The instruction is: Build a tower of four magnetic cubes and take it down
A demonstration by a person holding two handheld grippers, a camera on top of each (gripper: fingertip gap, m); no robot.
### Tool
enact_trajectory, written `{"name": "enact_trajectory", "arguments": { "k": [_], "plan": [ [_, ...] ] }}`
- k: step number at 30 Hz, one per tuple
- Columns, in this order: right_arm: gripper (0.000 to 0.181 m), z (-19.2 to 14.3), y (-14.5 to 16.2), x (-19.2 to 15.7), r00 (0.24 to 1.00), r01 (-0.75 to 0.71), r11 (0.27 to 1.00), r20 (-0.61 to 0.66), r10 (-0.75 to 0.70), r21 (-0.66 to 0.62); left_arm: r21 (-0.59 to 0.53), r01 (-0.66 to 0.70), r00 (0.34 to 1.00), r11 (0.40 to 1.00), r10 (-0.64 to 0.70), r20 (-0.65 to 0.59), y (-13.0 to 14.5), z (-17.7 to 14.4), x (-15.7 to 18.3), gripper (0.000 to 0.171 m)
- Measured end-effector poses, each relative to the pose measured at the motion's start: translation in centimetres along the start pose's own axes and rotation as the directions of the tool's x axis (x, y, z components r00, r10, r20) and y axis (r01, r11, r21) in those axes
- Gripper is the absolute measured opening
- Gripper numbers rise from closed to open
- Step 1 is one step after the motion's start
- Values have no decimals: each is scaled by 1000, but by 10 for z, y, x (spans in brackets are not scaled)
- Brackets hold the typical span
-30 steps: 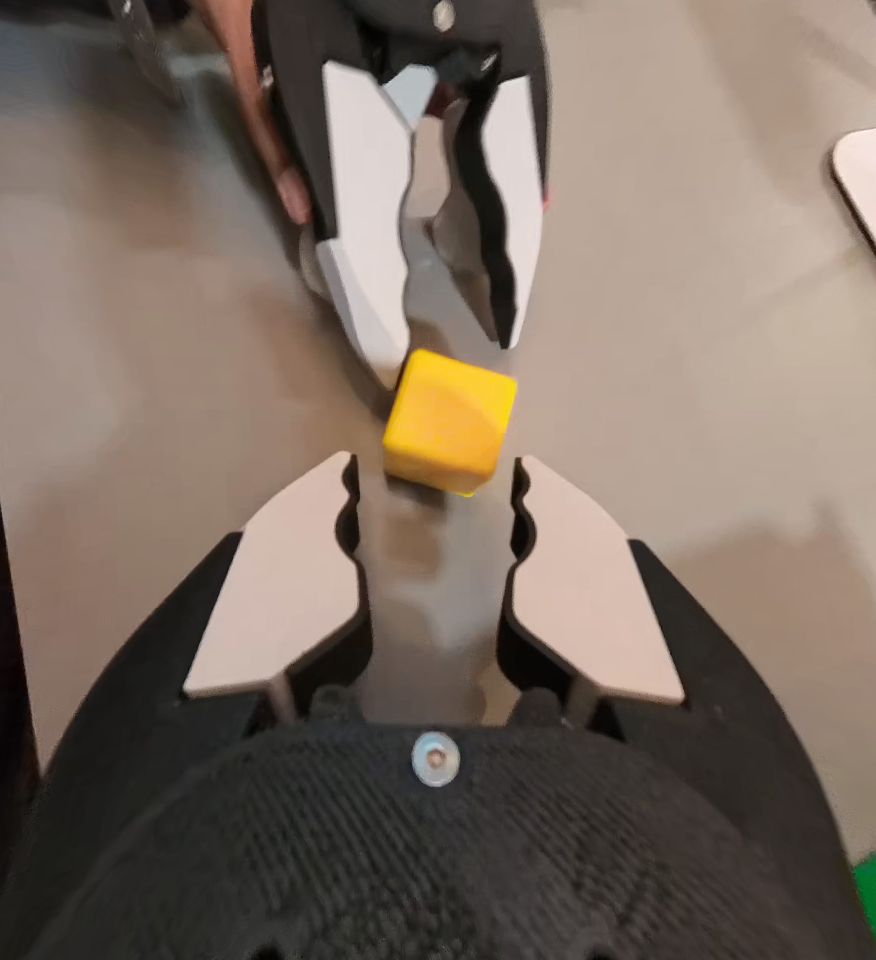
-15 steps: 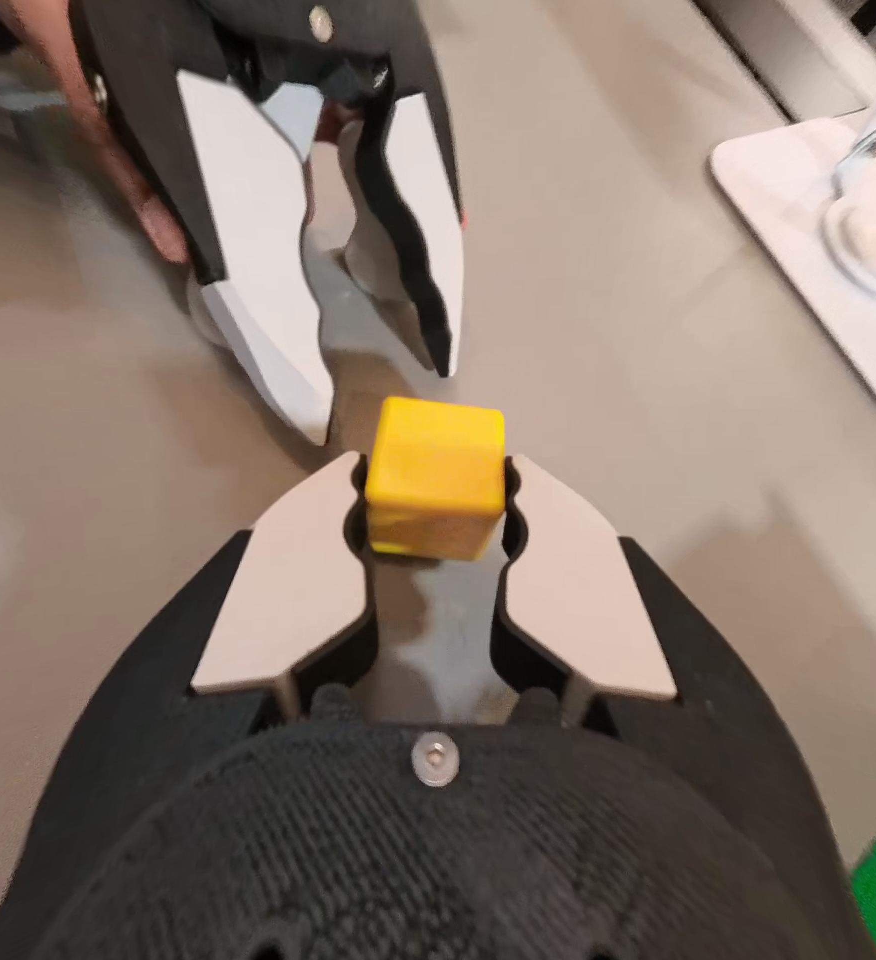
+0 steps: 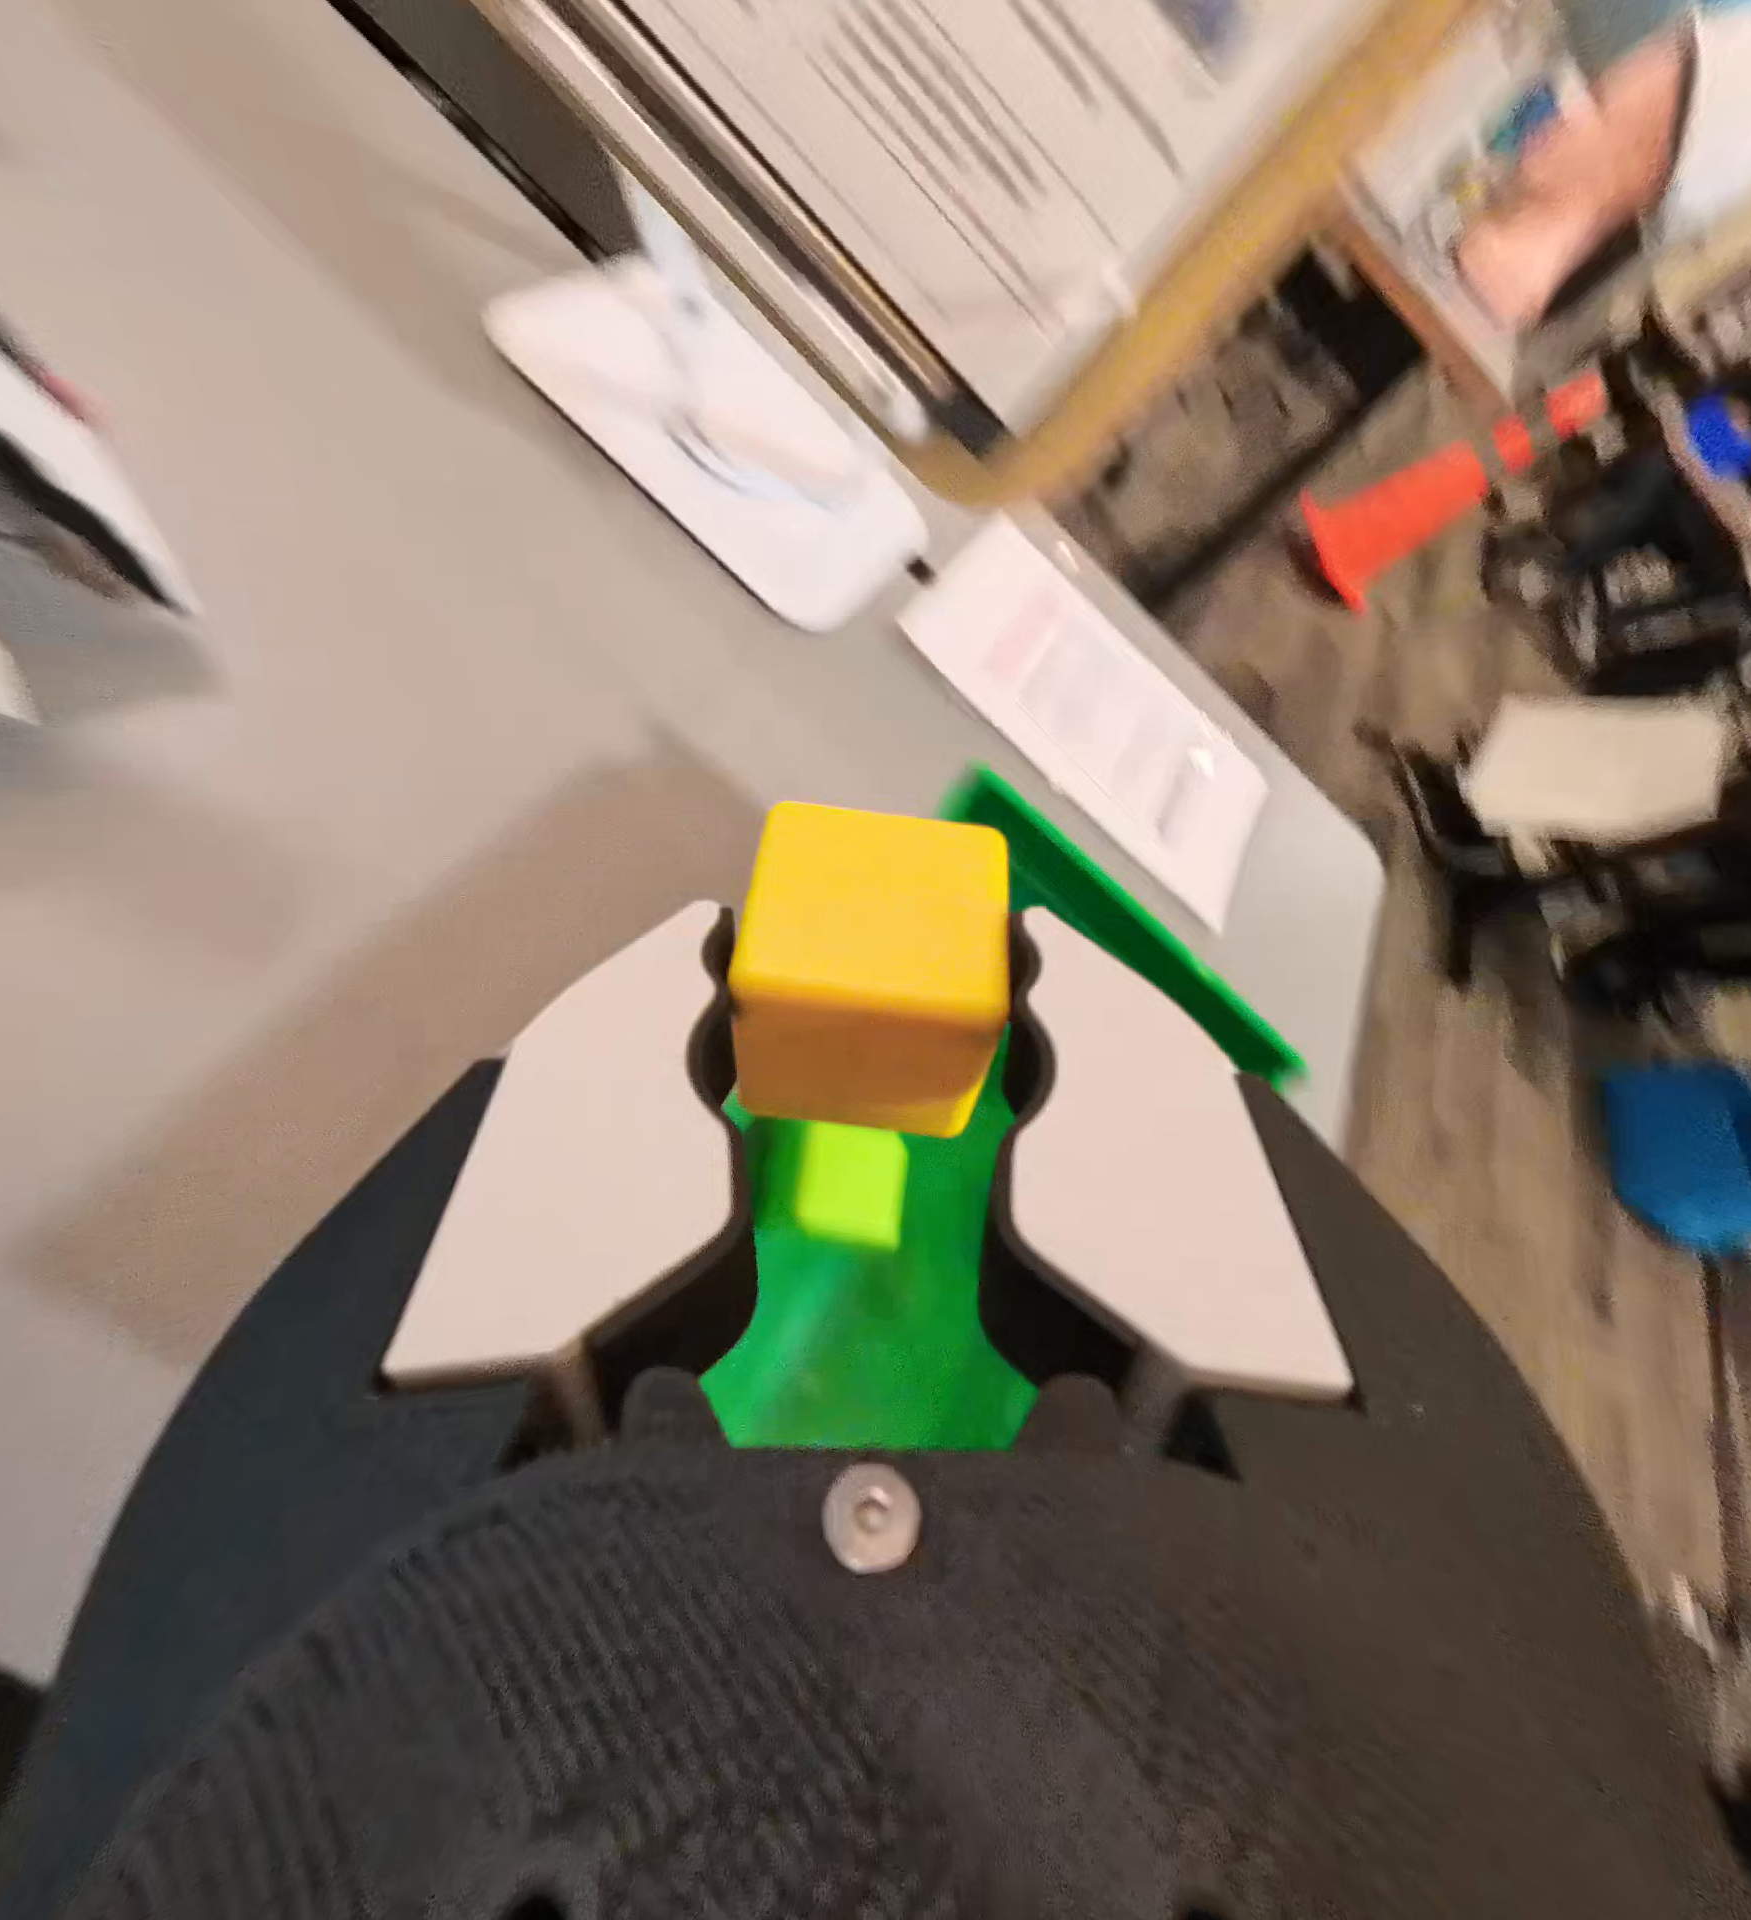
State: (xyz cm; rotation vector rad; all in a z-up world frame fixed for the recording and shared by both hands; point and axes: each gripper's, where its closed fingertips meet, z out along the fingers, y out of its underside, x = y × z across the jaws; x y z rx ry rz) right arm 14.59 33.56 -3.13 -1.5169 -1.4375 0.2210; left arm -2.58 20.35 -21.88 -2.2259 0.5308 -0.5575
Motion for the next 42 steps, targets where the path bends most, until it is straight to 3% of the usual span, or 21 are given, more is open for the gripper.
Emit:
{"name": "enact_trajectory", "arguments": {
  "k": [3,7,11,17,22,30,33,38,42],
  "plan": [
    [50,-23,64,56,987,-143,969,-103,124,-202,-25,-8,1000,1000,8,-7,3,3,2,64],
    [50,-26,135,98,957,-239,916,-240,164,-324,-46,8,1000,999,-9,-13,5,5,1,64],
    [51,-15,187,78,955,-298,822,-140,263,-486,-62,12,1000,998,-12,-5,7,6,-1,64],
    [50,-5,231,27,943,-207,679,40,330,-704,-88,-15,1000,996,16,11,9,9,0,65],
    [51,-3,262,18,961,-117,596,61,269,-794,-89,-17,1000,996,18,11,10,9,1,65],
    [66,-4,258,26,979,-106,619,28,203,-778,-83,-9,1000,996,9,4,9,9,0,64],
    [70,-4,243,35,985,-121,659,-8,173,-742,-83,-8,1000,997,9,5,9,9,0,64],
    [71,4,168,45,980,-194,852,-51,193,-486,-95,-25,999,995,26,18,10,10,0,65],
    [75,13,106,36,988,-154,953,-50,146,-262,-102,-33,999,994,36,25,11,10,0,65]
  ]
}}
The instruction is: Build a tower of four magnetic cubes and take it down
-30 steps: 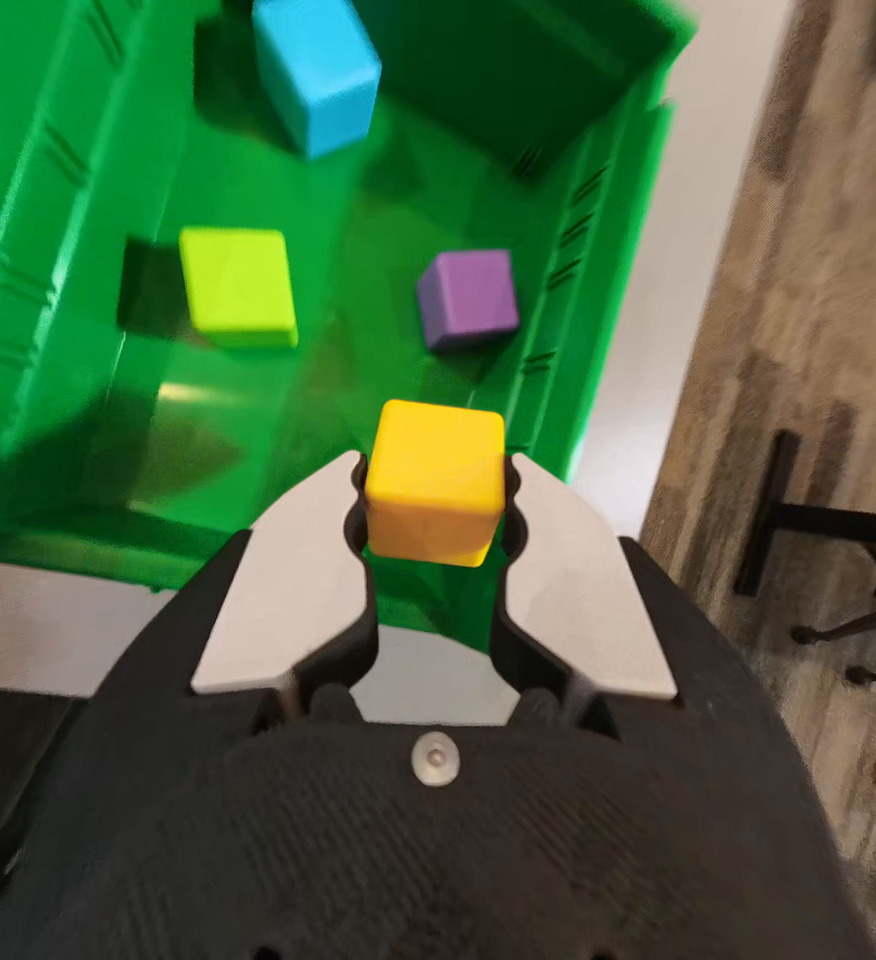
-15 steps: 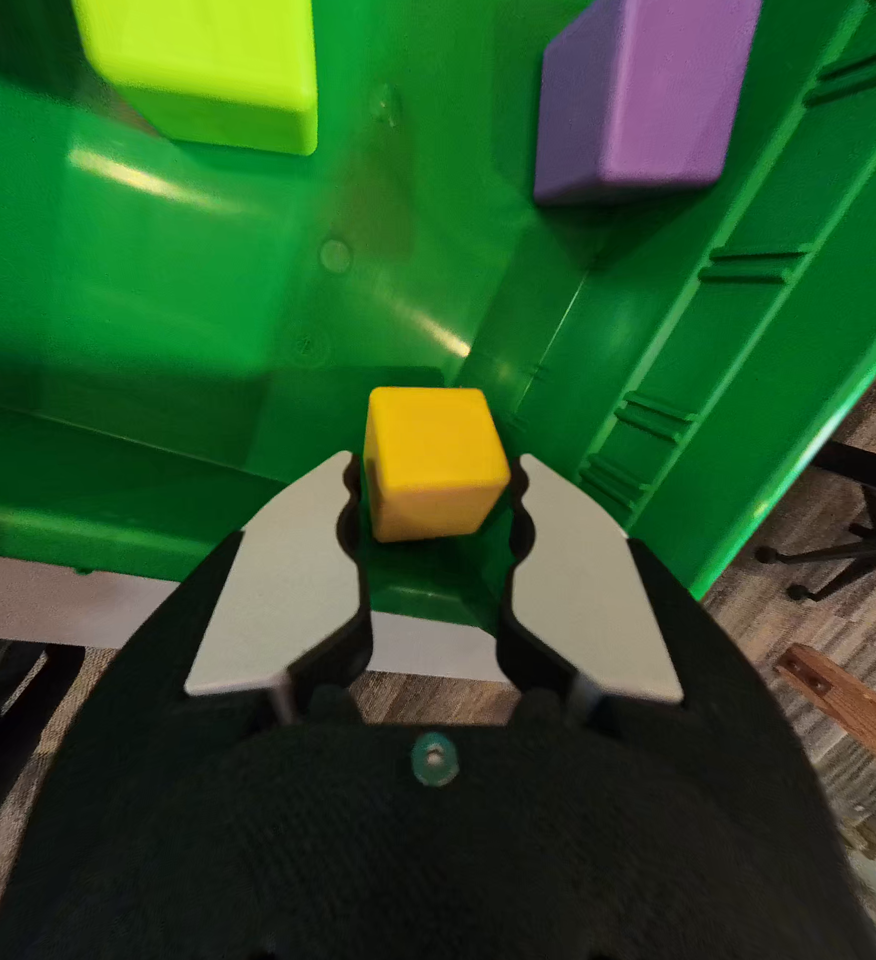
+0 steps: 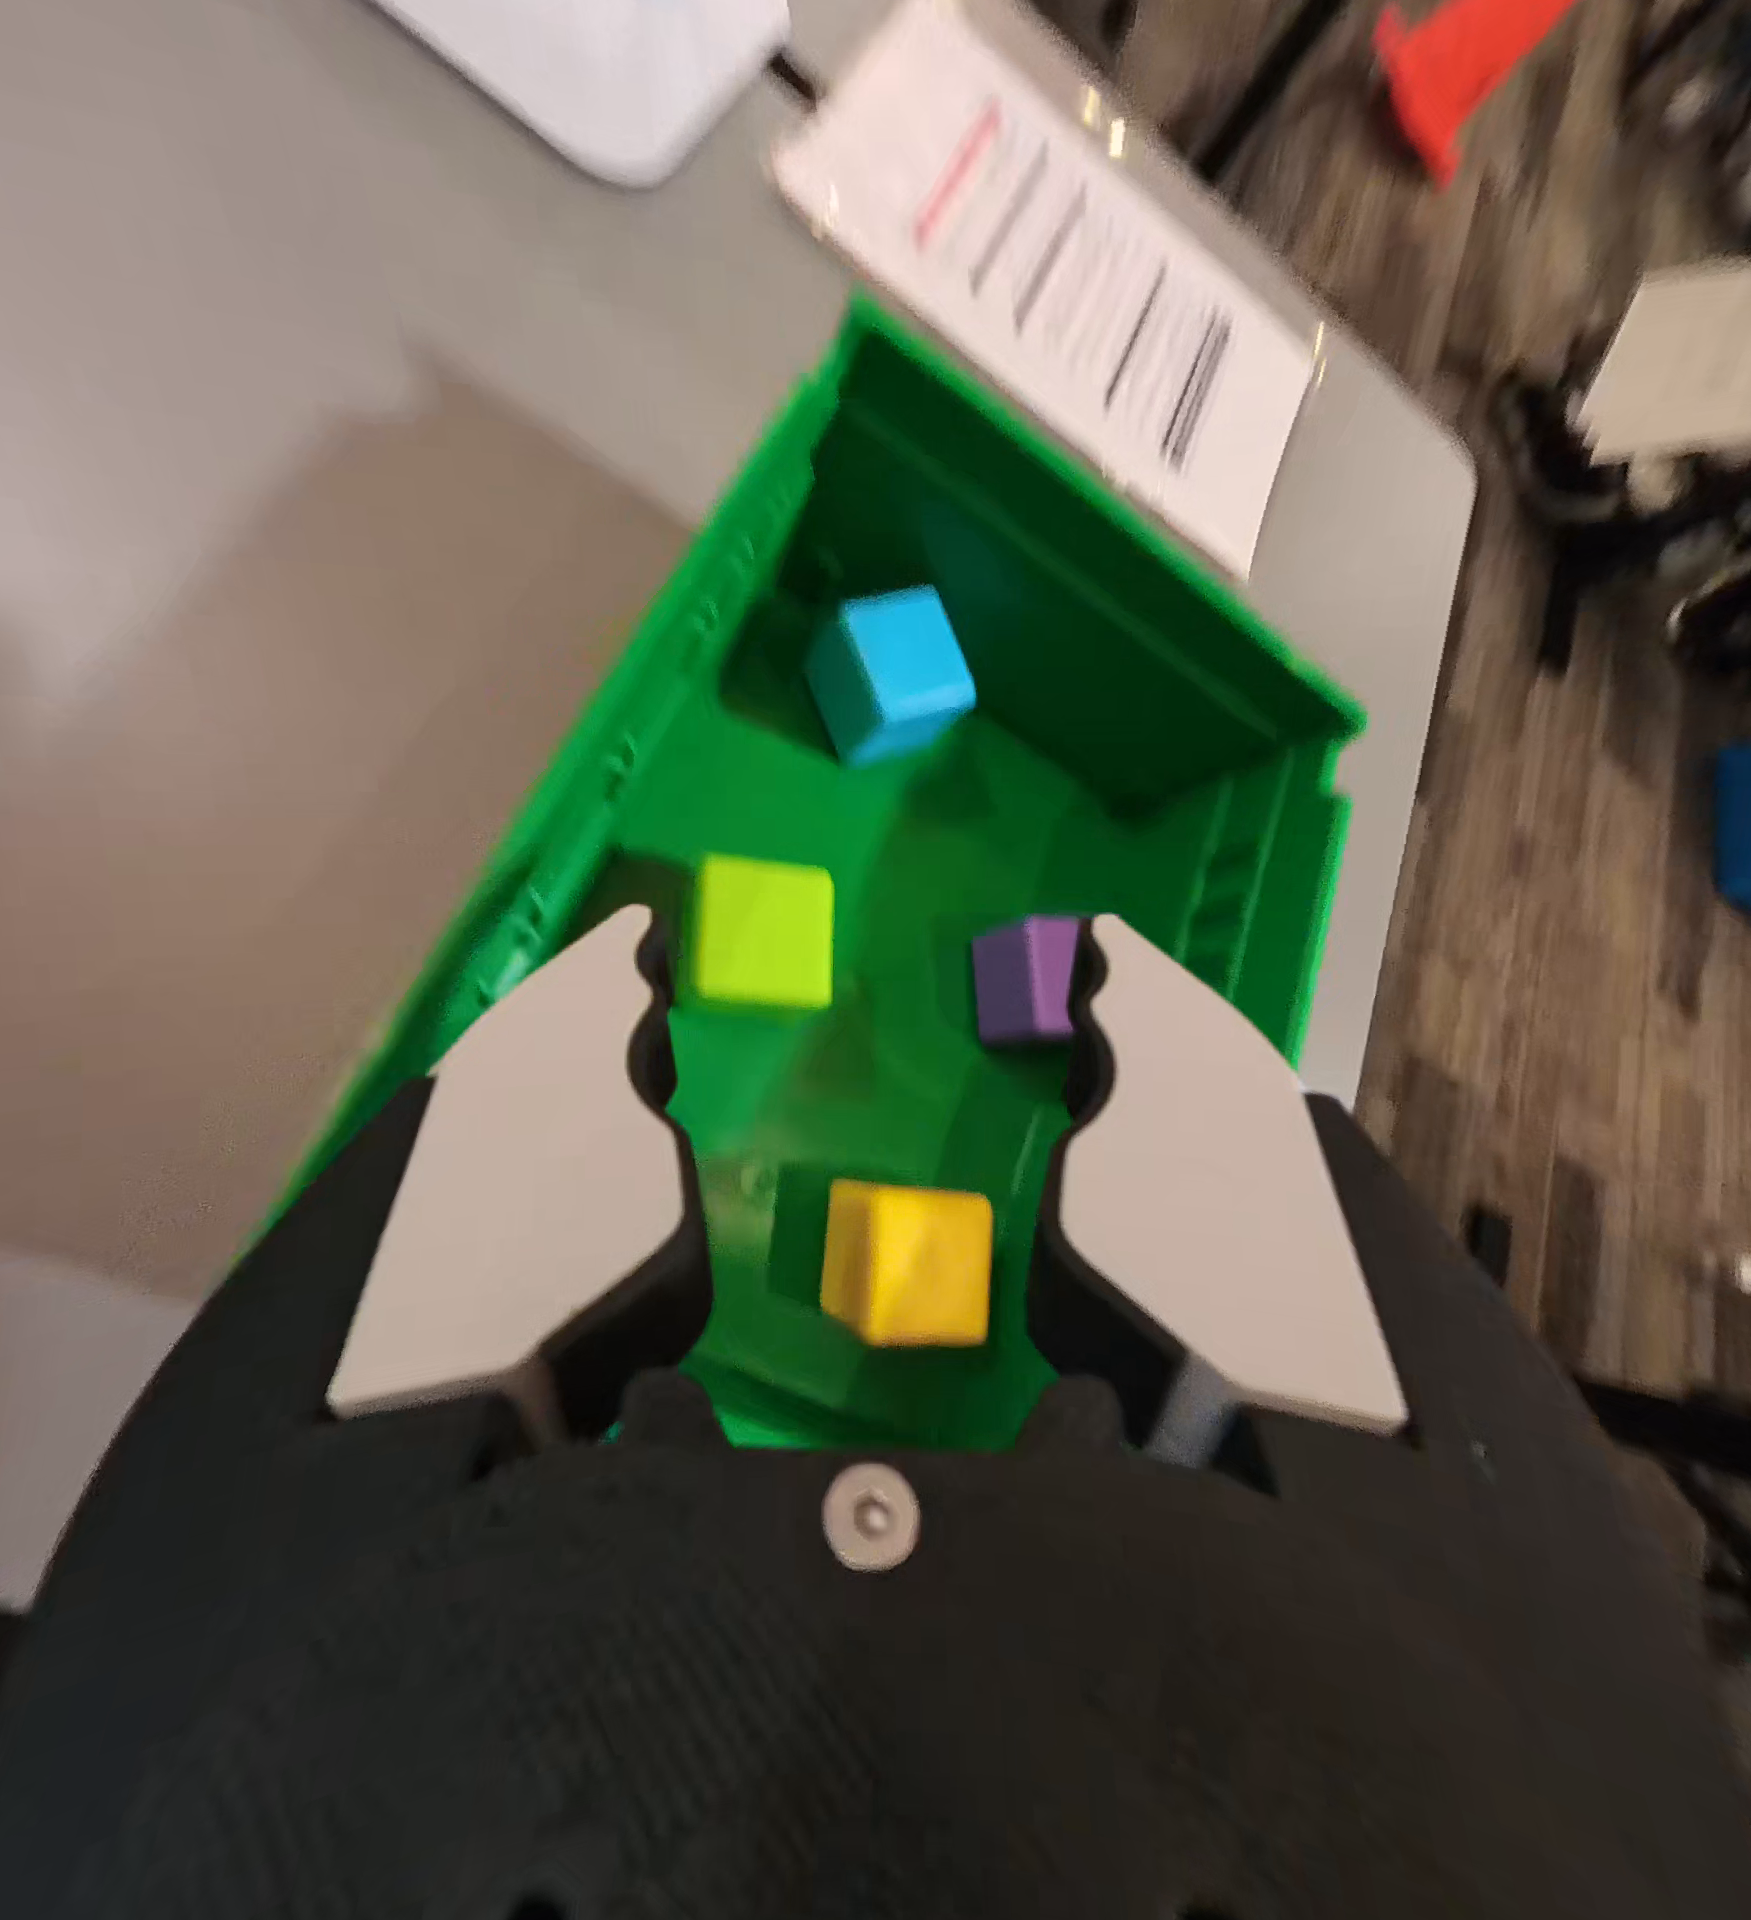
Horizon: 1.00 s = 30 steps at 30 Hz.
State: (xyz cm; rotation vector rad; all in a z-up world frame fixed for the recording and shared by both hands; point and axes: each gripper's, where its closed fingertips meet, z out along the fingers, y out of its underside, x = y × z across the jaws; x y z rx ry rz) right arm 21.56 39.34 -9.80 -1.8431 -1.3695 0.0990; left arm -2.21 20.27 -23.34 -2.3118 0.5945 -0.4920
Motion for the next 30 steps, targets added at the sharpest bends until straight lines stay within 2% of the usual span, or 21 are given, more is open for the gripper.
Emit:
{"name": "enact_trajectory", "arguments": {
  "k": [4,8,10,13,15,16,18,21,24,25,27,29,30],
  "plan": [
    [73,3,-48,-31,1000,21,973,-1,-22,228,-4,-1,1000,1000,1,16,0,1,-2,64],
    [71,10,-71,-55,1000,17,941,-15,-12,338,-3,-18,999,1000,18,51,0,0,-3,64],
    [66,1,-86,-66,1000,8,909,-18,-1,416,31,-32,996,999,29,89,-4,-3,-6,63],
    [43,-19,-106,-80,996,-17,824,-64,64,566,88,-53,986,995,38,162,-13,-9,-14,63],
    [40,-29,-114,-97,994,42,792,-106,28,609,114,-41,980,993,18,197,-18,-14,-17,63],
    [39,-31,-116,-110,996,43,780,-87,15,625,130,-30,977,991,2,213,-22,-19,-18,63],
    [40,-36,-118,-142,998,-64,748,49,42,661,191,-18,967,981,-32,253,-34,-33,-18,63],
    [49,-29,-107,-187,957,-262,755,265,121,601,289,16,954,957,-102,283,-47,-56,-10,63],
    [52,-18,-86,-222,854,-463,760,459,245,456,345,60,927,937,-181,328,-40,-73,-4,62],
    [52,-18,-83,-228,816,-516,748,503,283,417,363,79,913,928,-214,348,-36,-79,-4,53],
    [49,-22,-80,-231,771,-576,723,547,325,383,415,105,887,904,-274,371,-30,-92,-3,33],
    [39,-24,-79,-231,770,-580,711,553,319,397,457,135,863,879,-331,381,-25,-103,-2,31],
    [28,-21,-77,-234,776,-565,722,554,301,399,473,151,853,868,-356,381,-22,-107,-2,30]
  ]
}}
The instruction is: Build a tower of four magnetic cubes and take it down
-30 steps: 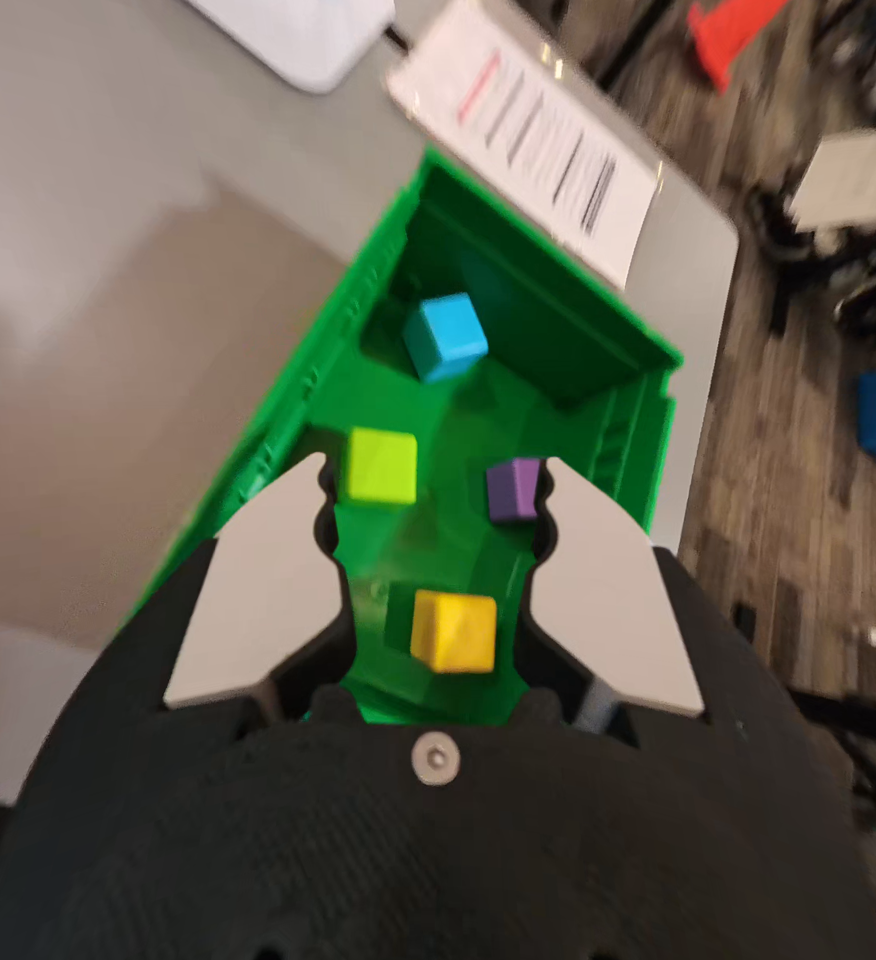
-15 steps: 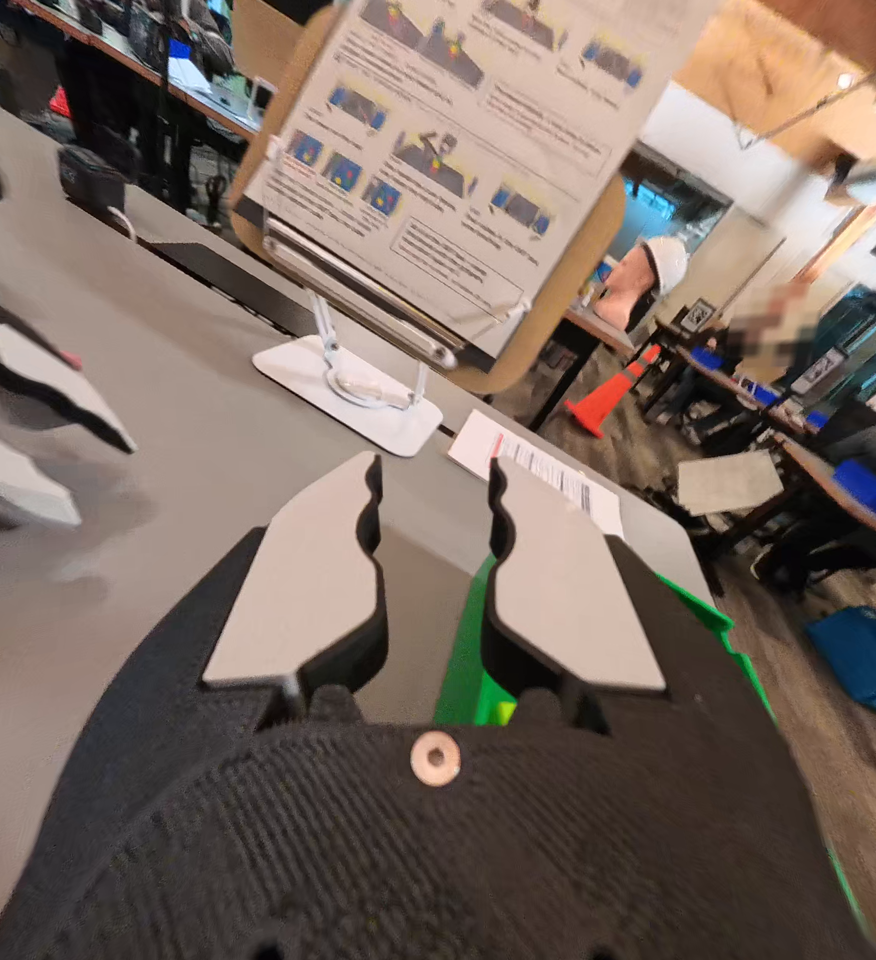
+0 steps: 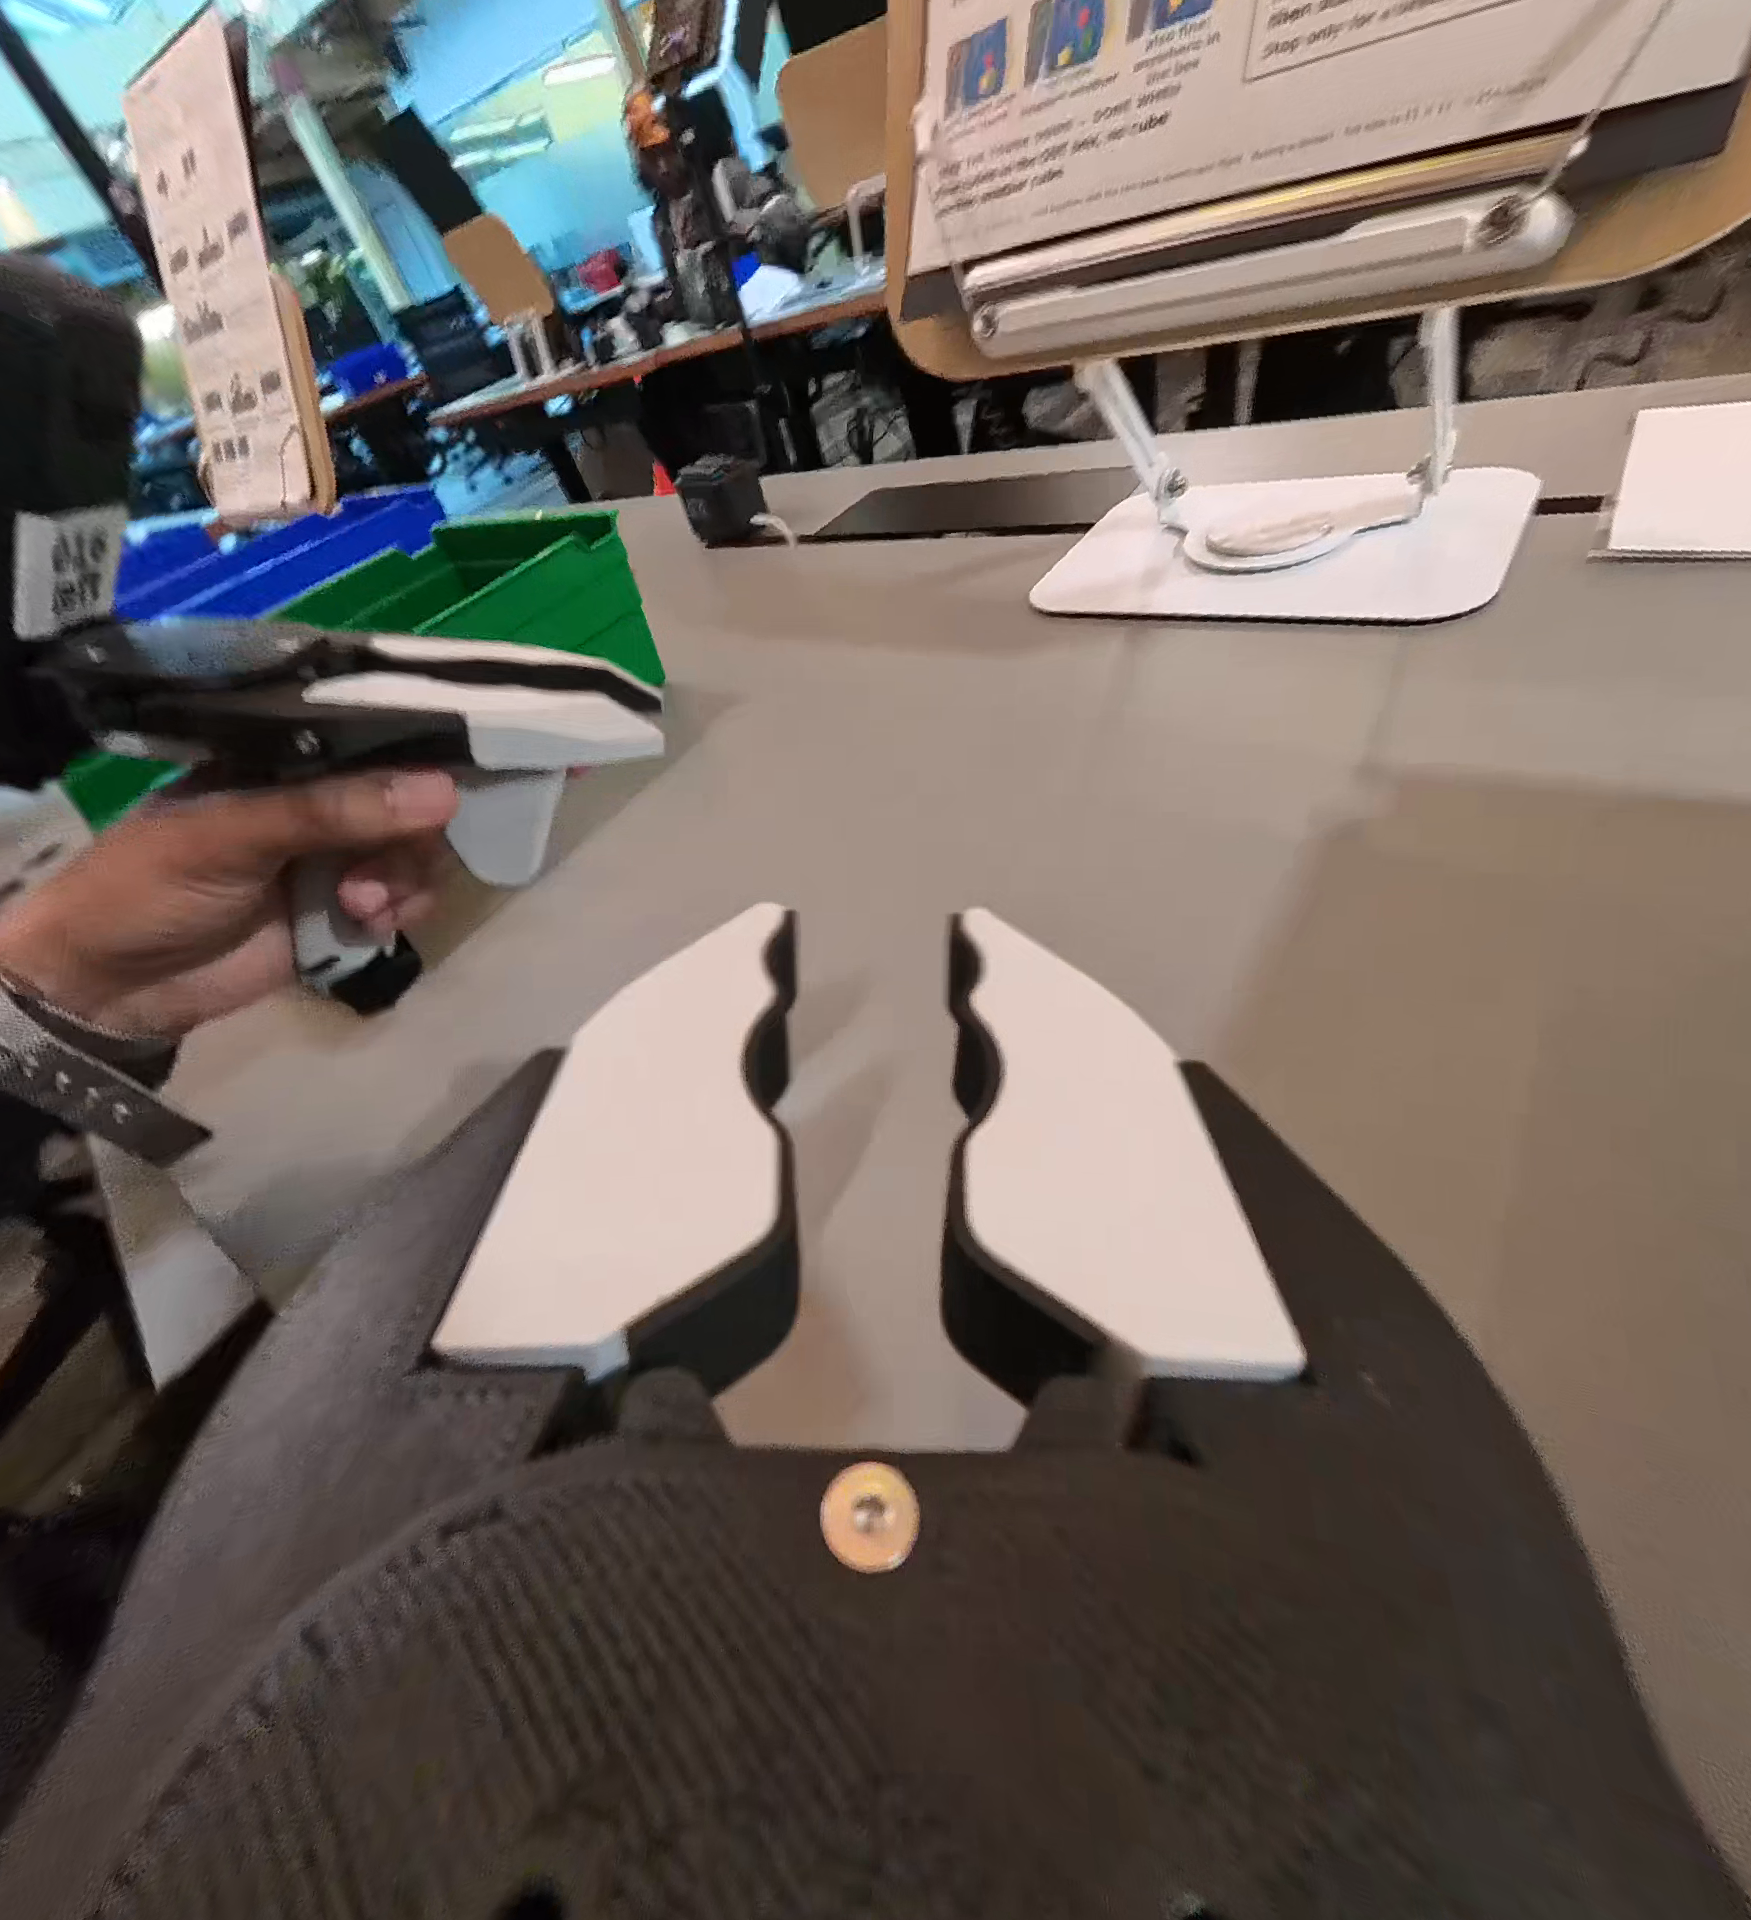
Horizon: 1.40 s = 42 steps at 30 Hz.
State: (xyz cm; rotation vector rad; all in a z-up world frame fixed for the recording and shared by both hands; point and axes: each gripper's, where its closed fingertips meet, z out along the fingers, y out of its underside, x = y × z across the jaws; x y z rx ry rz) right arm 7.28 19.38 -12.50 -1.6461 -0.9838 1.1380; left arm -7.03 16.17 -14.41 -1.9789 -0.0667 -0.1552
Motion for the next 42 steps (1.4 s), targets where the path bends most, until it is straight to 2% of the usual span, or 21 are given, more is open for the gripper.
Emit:
{"name": "enact_trajectory", "arguments": {
  "k": [2,3,6,9,11,13,17,19,21,23,27,29,34,37,41,42],
  "plan": [
    [1,4,9,-1,999,20,999,49,-18,-27,22,39,999,999,-39,5,-1,-10,0,22],
    [0,6,11,-1,997,6,999,73,-3,-31,55,55,998,997,-53,-22,-5,-16,5,0],
    [0,8,10,1,984,-117,993,132,120,-36,171,96,995,981,-88,-50,-26,-36,12,0],
    [0,8,7,9,970,-209,978,121,209,-14,186,65,998,980,-65,-4,-25,-49,13,0],
    [0,8,10,12,991,-110,994,79,112,-28,197,50,998,979,-56,26,-18,-55,14,0],
    [0,8,15,14,997,73,996,7,-72,-56,173,37,999,984,-43,29,-9,-55,17,0],
    [0,10,22,1,943,329,940,-16,-332,-92,89,-11,1000,996,10,13,11,-39,22,0],
    [0,15,29,-8,927,375,921,8,-376,-105,22,-29,999,999,29,16,24,-26,20,4],
    [0,20,36,-15,947,320,940,59,-315,-115,-22,-26,1000,999,26,10,31,-17,18,10],
    [0,23,38,-14,967,249,961,87,-240,-123,-24,-11,1000,1000,11,-11,31,-12,19,18],
    [0,23,35,-5,986,129,983,120,-113,-133,-6,29,998,1000,-29,-61,27,-12,26,48],
    [2,21,32,-3,988,96,988,132,-80,-125,-2,43,996,999,-43,-78,27,-13,29,58],
    [8,20,32,-6,983,120,985,150,-102,-122,-27,39,996,999,-41,-73,31,-10,29,61],
    [0,21,39,-16,973,141,978,202,-109,-151,-42,32,997,999,-35,-74,34,-9,31,61],
    [1,21,51,-23,963,156,965,249,-101,-209,-50,19,997,999,-22,-71,36,-9,33,61],
    [6,21,55,-24,963,154,961,252,-94,-229,-52,16,998,999,-20,-65,37,-8,33,63]
  ]
}}
